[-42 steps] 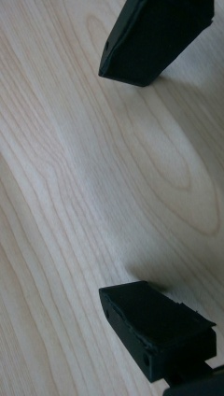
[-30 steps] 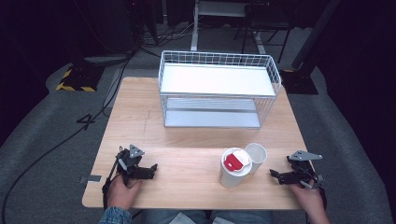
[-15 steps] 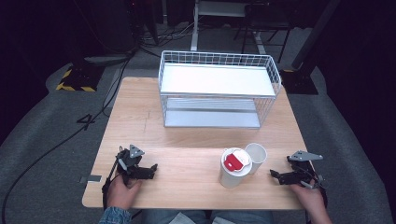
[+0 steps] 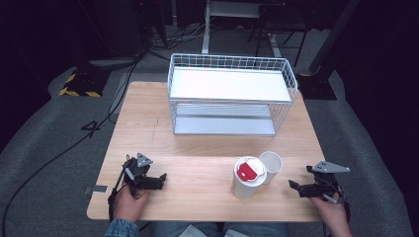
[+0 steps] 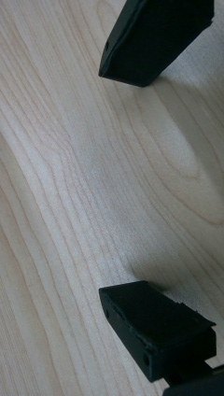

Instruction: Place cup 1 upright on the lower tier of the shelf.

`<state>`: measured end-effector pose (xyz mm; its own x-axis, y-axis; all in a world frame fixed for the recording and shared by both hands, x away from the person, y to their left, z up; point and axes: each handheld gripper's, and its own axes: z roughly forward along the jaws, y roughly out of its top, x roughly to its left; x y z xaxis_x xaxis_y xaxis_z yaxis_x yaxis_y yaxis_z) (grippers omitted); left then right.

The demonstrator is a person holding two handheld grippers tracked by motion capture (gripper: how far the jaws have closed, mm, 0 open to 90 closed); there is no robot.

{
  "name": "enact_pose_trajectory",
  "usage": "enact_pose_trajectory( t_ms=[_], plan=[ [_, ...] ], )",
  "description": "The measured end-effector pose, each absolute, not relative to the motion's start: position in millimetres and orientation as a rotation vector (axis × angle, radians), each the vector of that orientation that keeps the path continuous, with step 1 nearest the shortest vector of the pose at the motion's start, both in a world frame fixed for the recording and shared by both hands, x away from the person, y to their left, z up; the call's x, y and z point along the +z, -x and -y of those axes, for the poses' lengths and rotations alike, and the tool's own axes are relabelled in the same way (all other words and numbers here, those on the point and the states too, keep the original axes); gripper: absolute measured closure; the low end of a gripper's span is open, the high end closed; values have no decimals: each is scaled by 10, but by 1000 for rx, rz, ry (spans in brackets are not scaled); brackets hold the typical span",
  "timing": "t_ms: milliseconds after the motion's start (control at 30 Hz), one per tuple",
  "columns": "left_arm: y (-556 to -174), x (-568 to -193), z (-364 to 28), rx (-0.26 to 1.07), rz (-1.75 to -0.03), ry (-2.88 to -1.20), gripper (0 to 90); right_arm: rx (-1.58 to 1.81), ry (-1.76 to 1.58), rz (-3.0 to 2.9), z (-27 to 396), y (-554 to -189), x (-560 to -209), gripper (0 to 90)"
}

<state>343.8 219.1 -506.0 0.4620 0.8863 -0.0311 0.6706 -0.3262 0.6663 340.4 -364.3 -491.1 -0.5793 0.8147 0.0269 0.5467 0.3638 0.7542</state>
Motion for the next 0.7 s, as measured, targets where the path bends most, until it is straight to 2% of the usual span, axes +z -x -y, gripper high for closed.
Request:
enact_pose_trajectory(
  t_ms=[400, 700],
  plan=[
    [-3438, -5061, -2190, 455, -1290, -2099, 7, 1224, -1117, -2266, 3558, -3163, -4730, 29],
    [-3437, -5060, -2190, 455, -1291, -2099, 7, 1407, -1008, -2231, 3373, -3133, -4685, 49]
  ],
)
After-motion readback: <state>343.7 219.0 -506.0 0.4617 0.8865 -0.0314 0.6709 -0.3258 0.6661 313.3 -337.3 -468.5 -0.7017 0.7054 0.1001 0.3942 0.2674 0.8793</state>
